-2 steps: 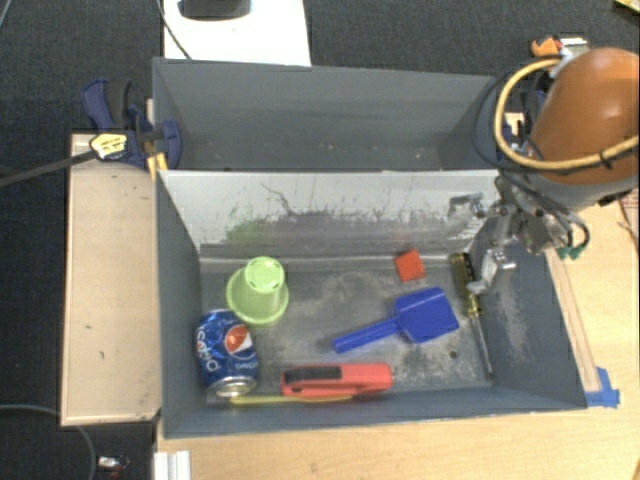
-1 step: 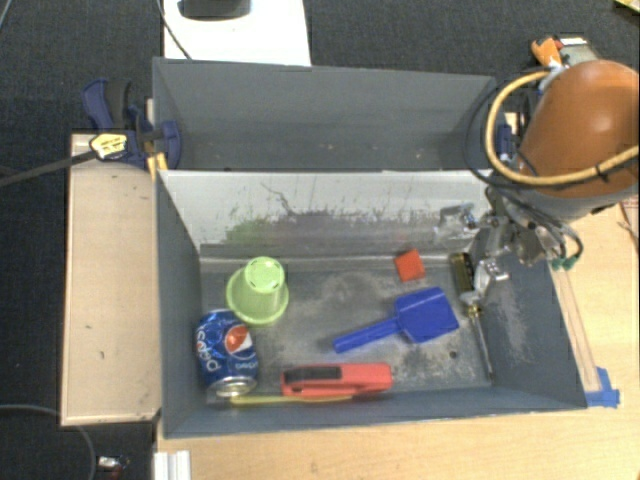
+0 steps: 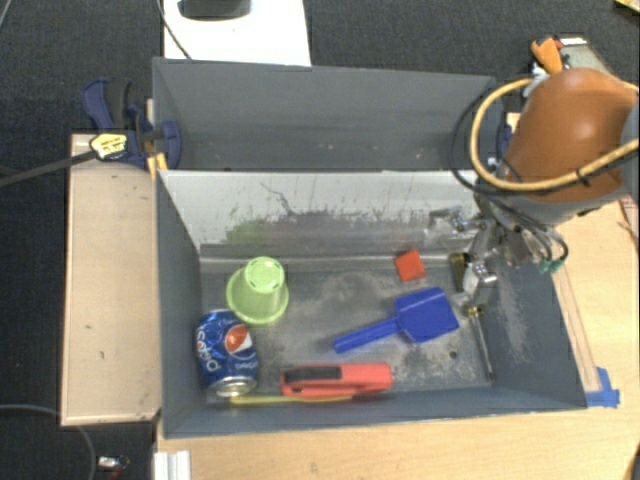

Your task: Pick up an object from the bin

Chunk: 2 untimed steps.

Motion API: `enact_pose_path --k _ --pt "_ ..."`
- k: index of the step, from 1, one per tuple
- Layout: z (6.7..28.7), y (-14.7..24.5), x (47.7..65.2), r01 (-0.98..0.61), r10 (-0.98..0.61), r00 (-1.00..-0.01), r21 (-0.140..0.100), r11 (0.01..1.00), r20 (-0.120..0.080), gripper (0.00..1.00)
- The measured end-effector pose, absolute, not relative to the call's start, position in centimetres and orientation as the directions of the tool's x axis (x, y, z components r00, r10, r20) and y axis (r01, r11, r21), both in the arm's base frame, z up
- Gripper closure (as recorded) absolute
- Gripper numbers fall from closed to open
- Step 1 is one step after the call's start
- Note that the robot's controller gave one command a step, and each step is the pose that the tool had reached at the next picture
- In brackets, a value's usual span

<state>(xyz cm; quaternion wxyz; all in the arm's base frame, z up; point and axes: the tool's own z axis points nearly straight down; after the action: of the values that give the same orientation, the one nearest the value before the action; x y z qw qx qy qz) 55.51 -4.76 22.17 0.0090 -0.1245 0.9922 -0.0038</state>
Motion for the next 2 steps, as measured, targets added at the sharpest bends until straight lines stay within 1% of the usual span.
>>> enact_pose_path --k 1,2 --pt "25.4 -5.4 53.3 -0.438 -0.439 -0.899 -0.008 0.899 -0.011 0.00" --pt "18.9 -0.6 55.8 -0.467 -0.467 -0.884 -0.010 0.884 -0.019 0.00"
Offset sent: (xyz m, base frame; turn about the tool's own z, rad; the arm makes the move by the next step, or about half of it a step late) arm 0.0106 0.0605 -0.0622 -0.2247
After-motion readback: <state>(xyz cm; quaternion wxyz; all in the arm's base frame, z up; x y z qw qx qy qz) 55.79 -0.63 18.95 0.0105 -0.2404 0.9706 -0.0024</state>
